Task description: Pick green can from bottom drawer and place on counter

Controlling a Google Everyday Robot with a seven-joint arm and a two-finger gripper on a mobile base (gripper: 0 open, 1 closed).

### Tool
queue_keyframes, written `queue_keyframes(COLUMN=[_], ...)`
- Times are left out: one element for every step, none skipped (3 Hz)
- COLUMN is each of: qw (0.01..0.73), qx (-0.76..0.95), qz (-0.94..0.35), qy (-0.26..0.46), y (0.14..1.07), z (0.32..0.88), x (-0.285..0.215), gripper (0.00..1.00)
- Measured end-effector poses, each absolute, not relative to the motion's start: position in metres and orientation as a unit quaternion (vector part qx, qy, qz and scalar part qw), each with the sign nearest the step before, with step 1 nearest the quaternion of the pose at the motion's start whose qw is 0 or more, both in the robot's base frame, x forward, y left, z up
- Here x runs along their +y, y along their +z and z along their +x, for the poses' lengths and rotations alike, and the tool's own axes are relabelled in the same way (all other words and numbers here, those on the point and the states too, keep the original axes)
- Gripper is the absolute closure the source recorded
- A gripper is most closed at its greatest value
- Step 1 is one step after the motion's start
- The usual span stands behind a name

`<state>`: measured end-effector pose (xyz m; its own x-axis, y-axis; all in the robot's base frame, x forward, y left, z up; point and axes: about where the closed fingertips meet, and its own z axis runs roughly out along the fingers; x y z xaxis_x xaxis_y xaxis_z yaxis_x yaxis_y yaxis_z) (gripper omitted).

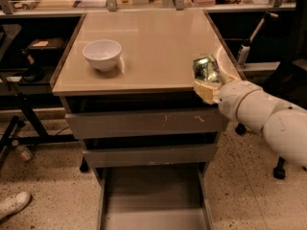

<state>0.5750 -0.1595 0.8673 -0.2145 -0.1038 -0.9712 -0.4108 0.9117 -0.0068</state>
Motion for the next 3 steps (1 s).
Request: queue_keyframes(qw=[0.625, 0.626, 0.64], qx=[0.749, 0.748, 0.74], qz=[-0.177, -0.176, -0.157], qy=[0.131, 0.131, 0.13], y=[0.8906, 0.8925, 0.8903], z=[0.5903, 0.5911, 0.597], x=[-0.1548, -0.1554, -0.1534], gripper=[1.0, 1.0, 1.0])
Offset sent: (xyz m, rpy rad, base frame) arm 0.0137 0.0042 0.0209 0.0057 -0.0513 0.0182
